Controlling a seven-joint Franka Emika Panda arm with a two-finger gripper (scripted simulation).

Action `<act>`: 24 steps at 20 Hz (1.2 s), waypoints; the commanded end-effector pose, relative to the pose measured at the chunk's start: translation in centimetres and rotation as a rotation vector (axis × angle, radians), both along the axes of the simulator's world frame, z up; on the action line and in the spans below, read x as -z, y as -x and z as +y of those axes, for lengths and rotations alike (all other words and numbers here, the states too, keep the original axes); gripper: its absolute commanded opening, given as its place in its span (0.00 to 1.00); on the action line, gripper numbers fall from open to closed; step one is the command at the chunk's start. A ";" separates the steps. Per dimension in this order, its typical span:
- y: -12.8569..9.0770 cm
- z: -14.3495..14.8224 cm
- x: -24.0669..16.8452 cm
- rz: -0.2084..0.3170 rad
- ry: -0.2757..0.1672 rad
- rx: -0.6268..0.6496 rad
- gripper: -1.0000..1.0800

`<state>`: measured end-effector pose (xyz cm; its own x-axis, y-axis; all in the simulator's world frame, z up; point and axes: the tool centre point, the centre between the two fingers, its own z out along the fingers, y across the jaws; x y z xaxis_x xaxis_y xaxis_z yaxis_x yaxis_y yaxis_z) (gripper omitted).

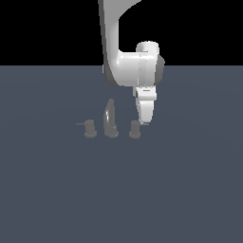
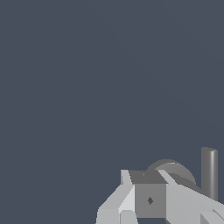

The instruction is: Turn on the faucet by rotating a designated handle.

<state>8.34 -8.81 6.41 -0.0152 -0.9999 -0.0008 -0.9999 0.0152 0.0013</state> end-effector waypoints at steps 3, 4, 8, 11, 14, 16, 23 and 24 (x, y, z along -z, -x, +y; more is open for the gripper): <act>0.0 0.0 0.0 -0.001 0.001 0.002 0.00; 0.3 -0.2 0.0 -0.001 0.001 0.002 0.00; 1.4 -0.8 0.1 -0.001 0.001 0.002 0.00; 2.3 -1.3 0.0 -0.001 0.001 0.002 0.00; 2.9 -1.6 0.1 -0.001 0.001 0.002 0.00; 2.6 -1.1 0.0 -0.009 0.001 -0.003 0.00; 4.7 -0.9 0.0 -0.005 0.001 0.000 0.00; 5.1 -0.9 0.0 -0.005 0.001 0.000 0.00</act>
